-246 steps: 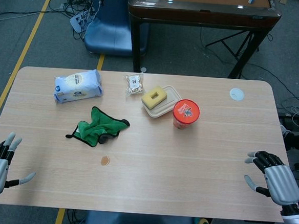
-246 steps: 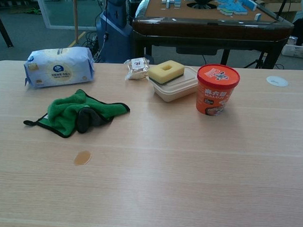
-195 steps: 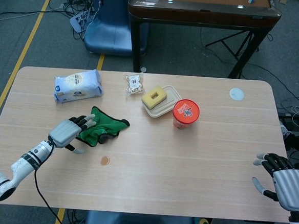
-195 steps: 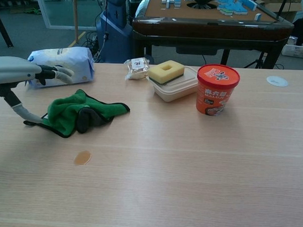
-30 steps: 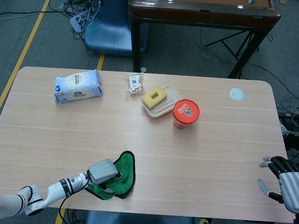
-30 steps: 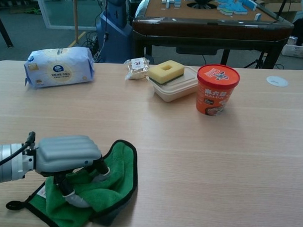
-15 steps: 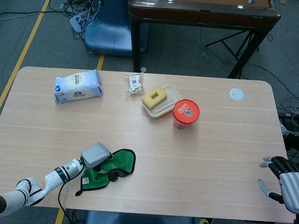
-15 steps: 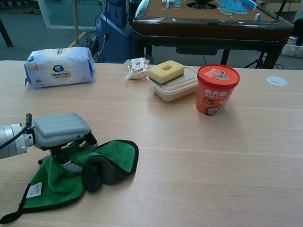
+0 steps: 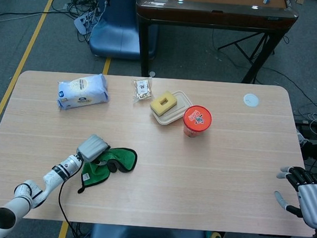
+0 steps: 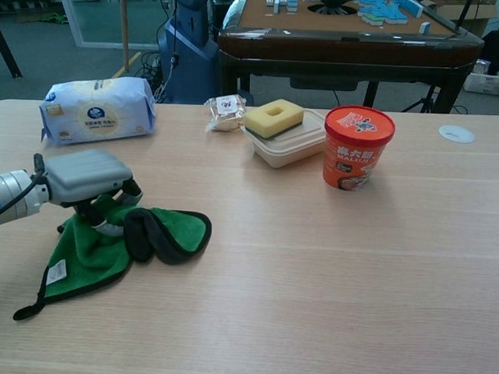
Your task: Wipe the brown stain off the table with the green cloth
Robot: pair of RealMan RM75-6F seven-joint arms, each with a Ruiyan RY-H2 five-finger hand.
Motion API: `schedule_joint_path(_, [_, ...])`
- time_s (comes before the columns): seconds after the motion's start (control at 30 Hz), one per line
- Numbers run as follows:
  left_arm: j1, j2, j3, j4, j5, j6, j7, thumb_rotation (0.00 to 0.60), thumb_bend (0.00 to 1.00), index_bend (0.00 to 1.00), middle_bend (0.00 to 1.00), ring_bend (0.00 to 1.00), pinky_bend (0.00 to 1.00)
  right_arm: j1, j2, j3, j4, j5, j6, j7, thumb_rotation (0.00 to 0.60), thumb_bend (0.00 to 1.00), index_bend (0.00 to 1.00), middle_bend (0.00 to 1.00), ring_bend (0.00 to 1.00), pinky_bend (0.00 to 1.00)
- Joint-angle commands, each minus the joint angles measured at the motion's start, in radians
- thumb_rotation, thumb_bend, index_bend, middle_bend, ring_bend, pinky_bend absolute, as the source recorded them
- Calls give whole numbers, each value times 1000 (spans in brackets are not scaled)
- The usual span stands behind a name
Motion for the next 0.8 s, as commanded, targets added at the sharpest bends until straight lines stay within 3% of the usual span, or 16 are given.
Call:
schedule_joint_path(0.03, [-14,-13,-32,54,-32,-20,1,600,251,662,688,666,955,0,0,0,-1,-1,0,-1,600,372,385,314,227,260])
schedule_joint_path(0.37, [-60,23,-130,43,-115,-5,-3,600,251,655,688,665,955,2,-1,0,-5,-8,-1,-6,600,373,384,314,227,260])
schedule_joint_path(0.8, [-107,46,-273,-13,-244,22,90,600,251,631,681,653,955,1,-2,0,-4,-8,0,-3,600,372,384,314,227,260])
